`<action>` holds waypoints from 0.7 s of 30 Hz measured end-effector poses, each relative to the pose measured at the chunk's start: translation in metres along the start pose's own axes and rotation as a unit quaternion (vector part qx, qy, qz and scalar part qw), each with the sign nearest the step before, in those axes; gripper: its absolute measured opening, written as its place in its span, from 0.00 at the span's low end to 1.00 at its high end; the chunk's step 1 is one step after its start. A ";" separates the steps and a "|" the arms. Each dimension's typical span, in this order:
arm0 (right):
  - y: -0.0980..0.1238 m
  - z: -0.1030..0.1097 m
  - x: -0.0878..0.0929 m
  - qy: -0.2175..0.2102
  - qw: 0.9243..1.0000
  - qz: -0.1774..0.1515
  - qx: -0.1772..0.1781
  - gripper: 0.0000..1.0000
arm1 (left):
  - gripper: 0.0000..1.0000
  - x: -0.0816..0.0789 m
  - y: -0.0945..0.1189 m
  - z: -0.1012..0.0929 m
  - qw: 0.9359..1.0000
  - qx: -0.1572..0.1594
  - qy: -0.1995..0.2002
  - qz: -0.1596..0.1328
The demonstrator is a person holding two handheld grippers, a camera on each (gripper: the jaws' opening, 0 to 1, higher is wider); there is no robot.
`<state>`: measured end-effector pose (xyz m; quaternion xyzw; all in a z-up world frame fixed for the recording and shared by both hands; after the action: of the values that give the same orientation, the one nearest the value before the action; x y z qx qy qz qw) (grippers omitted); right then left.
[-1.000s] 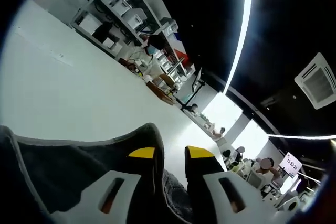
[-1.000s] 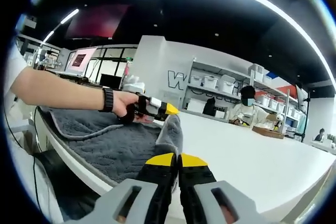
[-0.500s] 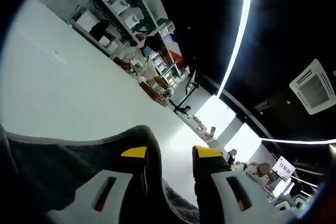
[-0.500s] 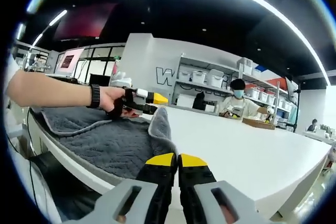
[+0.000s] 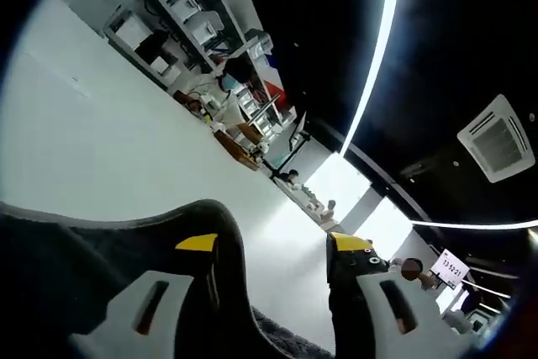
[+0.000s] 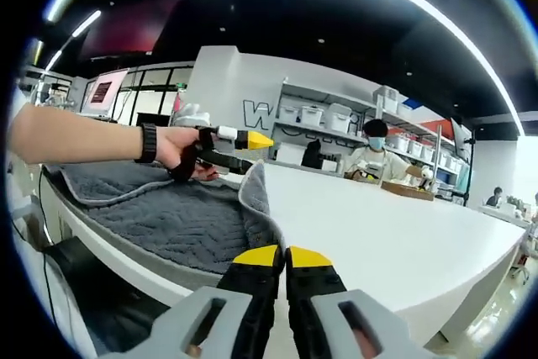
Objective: Open the folded towel by lifting each exposed corner and separating the folded layers until the towel lies flat within the target outline without major curled edges
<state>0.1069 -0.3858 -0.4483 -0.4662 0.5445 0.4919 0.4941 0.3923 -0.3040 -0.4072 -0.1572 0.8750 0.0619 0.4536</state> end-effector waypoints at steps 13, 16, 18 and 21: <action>0.004 -0.008 0.000 0.004 0.999 0.005 0.031 0.00 | 0.63 0.006 -0.007 -0.007 1.000 0.009 -0.012 0.010; 0.004 -0.008 0.000 0.005 0.999 0.006 0.031 0.01 | 0.63 0.008 -0.006 -0.007 1.000 0.006 -0.014 0.018; 0.004 -0.007 -0.001 0.006 0.999 0.005 0.031 0.02 | 0.63 0.008 -0.005 -0.007 1.000 0.007 -0.018 0.019; 0.003 -0.006 -0.002 0.006 1.000 0.005 0.028 0.02 | 0.63 0.013 -0.004 -0.008 0.999 0.011 -0.022 0.028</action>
<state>0.1031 -0.3917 -0.4462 -0.4527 0.5633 0.4758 0.5013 0.3801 -0.3124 -0.4134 -0.1264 0.8696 0.0687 0.4723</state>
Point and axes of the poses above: the point that each gripper's makers call its tool centre point, and the gripper's own axes: y roughly backward along the fingers, z roughly to its left, x roughly out of its underside, the point moved 6 cm from there along y, roughly backward along the fingers, and after that the axes turned 9 degrees about -y, right-handed, at the moved point
